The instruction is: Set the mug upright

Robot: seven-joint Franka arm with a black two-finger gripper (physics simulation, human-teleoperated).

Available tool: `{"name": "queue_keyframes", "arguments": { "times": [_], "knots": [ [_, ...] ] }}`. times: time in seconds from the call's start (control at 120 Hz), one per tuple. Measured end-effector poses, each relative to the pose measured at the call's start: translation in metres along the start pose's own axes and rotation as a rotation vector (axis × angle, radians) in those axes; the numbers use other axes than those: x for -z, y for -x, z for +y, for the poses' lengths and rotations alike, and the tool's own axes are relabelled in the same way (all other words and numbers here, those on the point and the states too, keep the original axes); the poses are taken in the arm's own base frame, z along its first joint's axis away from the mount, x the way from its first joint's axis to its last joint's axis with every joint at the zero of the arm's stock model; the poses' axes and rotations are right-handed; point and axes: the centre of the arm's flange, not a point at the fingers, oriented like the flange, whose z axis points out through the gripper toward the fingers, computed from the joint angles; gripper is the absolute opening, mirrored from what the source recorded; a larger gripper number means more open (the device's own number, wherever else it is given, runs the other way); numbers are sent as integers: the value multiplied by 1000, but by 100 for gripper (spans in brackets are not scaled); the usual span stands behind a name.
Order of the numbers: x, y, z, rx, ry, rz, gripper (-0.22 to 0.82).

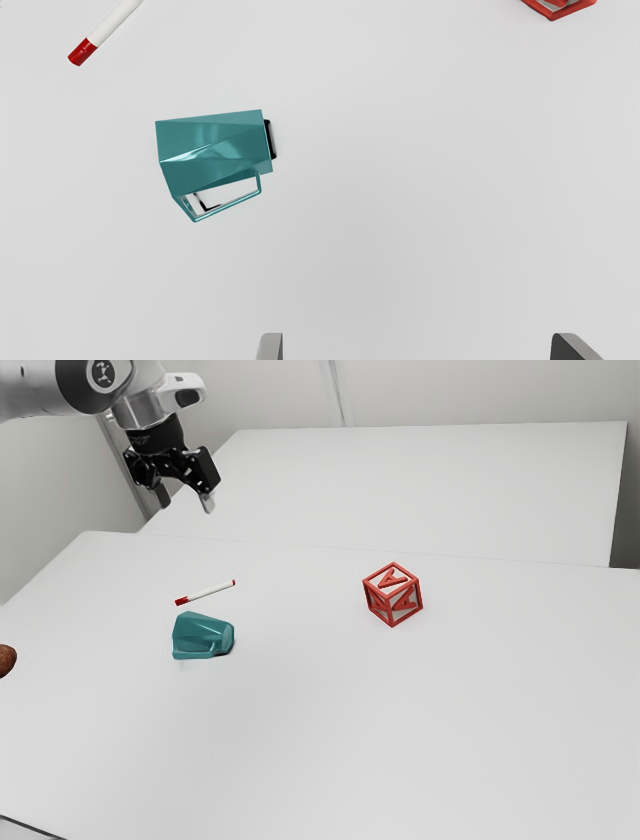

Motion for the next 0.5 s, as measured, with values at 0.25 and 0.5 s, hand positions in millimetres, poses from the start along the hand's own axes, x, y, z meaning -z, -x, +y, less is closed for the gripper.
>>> {"name": "queue_keyframes", "arguments": {
  "times": [0.25, 0.5],
  "knots": [
    [7, 18, 5, -8, -2, 7, 58],
    [5, 35, -41, 71, 2, -5, 58]
  ]
}}
